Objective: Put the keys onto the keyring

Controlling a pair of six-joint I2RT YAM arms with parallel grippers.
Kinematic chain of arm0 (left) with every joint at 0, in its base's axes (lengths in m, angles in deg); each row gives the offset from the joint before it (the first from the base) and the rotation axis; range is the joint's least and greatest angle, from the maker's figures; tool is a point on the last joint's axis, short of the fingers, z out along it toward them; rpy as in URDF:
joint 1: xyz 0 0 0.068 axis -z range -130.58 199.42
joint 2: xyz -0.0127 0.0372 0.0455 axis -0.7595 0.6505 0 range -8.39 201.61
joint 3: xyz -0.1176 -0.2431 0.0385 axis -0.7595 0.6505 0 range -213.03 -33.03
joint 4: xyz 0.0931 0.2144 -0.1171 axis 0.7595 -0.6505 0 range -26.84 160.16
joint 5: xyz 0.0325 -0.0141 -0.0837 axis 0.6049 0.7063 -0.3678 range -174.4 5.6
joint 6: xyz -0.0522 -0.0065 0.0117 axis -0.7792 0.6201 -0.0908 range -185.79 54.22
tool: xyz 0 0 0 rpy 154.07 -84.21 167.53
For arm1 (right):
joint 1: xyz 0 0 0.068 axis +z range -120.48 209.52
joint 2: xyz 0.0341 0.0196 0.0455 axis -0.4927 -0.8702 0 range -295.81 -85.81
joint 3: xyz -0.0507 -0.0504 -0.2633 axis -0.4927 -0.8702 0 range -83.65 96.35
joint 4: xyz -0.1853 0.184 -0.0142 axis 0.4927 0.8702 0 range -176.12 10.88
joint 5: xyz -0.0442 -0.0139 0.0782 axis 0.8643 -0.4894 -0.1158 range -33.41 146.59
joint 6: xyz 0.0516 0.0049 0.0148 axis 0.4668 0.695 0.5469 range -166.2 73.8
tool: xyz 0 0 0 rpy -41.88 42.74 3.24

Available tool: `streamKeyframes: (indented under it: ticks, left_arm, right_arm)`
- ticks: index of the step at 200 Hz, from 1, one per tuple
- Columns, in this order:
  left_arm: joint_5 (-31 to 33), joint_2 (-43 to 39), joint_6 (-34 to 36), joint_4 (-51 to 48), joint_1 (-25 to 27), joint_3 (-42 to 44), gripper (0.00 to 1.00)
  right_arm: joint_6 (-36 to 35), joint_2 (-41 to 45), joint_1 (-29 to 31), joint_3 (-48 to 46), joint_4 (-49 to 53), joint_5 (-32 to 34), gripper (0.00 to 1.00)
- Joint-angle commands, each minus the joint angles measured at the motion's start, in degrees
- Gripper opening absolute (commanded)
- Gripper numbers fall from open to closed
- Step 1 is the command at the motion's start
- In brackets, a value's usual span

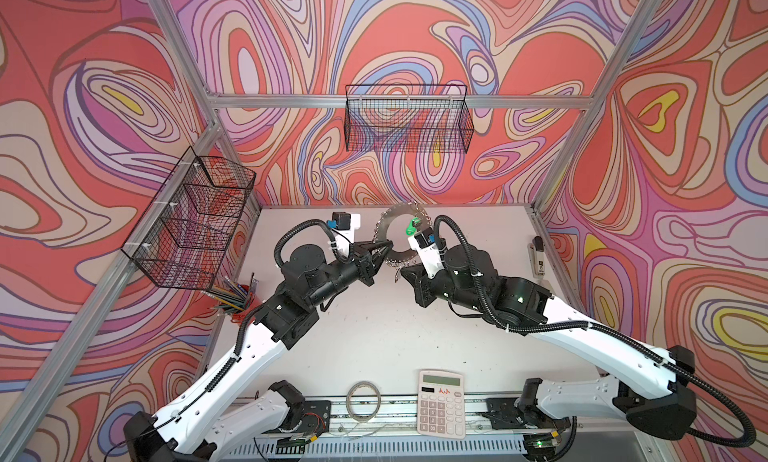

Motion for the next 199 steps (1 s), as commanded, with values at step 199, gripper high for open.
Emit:
streamKeyframes:
  ticks: [199]
  left_arm:
    - [7.5, 1.6, -12.1, 0.3, 0.3, -4.2, 0.0]
  right_arm:
    - [-5.5, 6.2, -0.7, -3.2, -8.6, -8.3, 0.15]
